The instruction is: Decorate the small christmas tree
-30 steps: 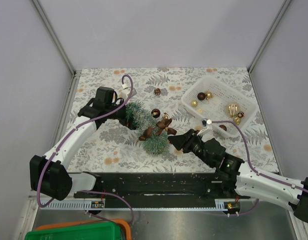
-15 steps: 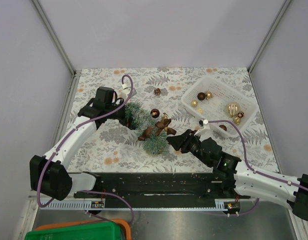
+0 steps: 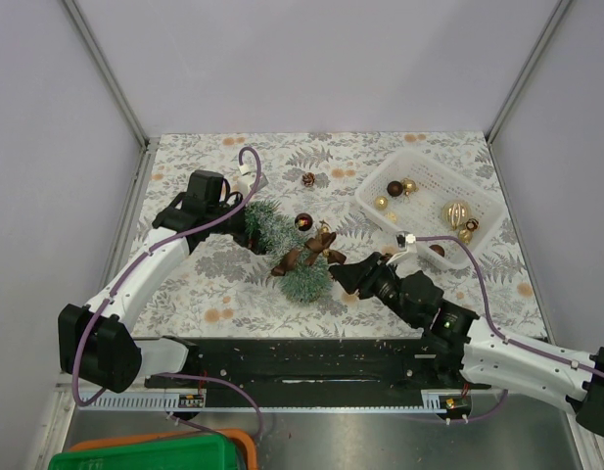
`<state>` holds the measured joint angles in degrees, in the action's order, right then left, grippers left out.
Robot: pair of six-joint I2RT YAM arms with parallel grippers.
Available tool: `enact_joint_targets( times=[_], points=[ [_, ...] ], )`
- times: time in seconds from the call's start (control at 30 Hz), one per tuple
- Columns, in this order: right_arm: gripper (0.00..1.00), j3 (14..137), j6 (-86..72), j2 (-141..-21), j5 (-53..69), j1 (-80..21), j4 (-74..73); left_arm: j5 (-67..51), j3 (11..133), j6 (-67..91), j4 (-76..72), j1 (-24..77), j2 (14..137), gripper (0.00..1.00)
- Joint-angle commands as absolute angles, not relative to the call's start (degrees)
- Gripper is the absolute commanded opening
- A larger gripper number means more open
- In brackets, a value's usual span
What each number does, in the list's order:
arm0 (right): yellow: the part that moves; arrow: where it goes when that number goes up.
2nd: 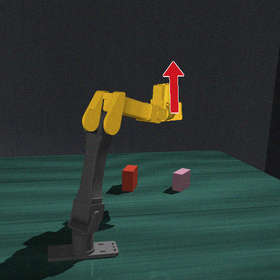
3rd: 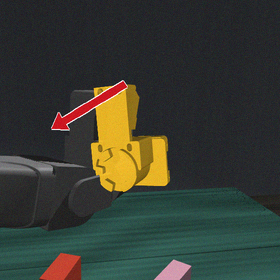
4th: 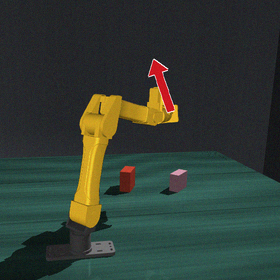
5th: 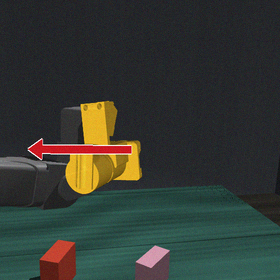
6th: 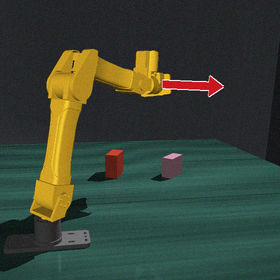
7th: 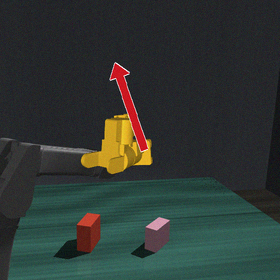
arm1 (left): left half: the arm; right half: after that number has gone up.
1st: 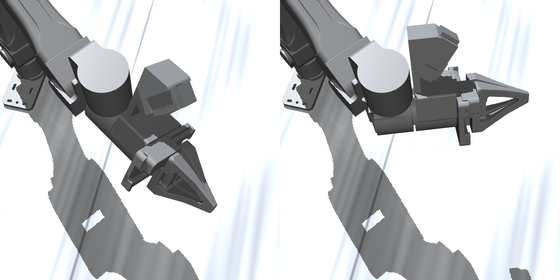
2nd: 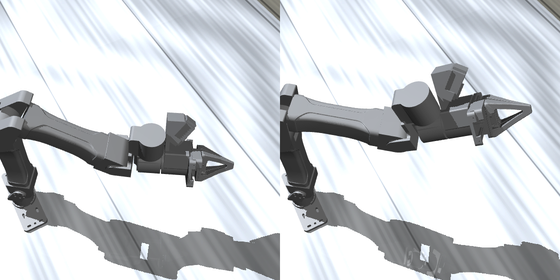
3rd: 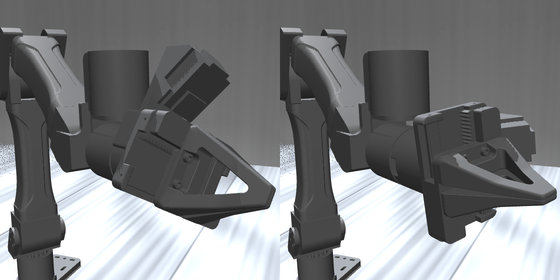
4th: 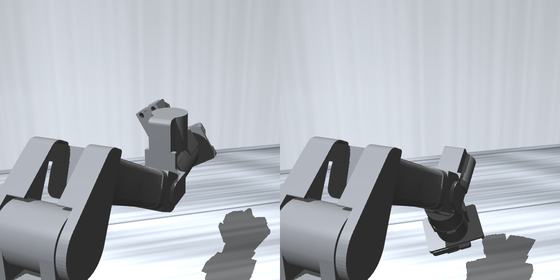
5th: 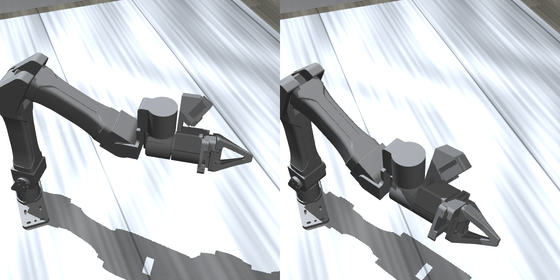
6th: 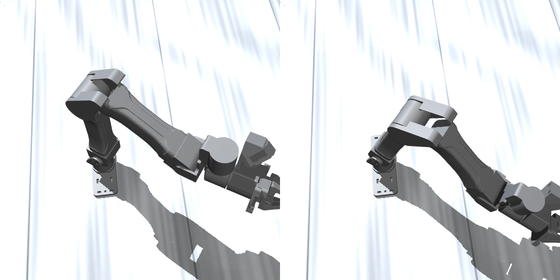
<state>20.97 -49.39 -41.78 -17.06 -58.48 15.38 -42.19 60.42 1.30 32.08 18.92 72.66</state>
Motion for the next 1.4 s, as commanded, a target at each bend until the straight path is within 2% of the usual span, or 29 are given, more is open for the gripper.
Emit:
enact_joint_targets(
  times=[0.0,0.57,1.1,1.37],
  points=[
    [0.37,20.5,-48.8,-39.9,-18.8,-58.9,16.7,-42.4,63.0,0.5,31.5,19.1,70.8,0.99],
    [0.38,20.6,-46.1,-44.7,-19.7,-58.9,22.6,-42.4,64.0,0.6,32.3,19.1,70.7,0.99],
    [0.56,19.1,-47.2,-42.5,-19.4,-58.9,21.1,-42.4,64.6,0.4,32.8,19.1,71.0,0.99],
    [0.57,19.1,-47.0,-41.8,-19.6,-58.9,20.4,-42.1,64.6,0.4,33.0,19.1,71.2,0.99]
  ],
)
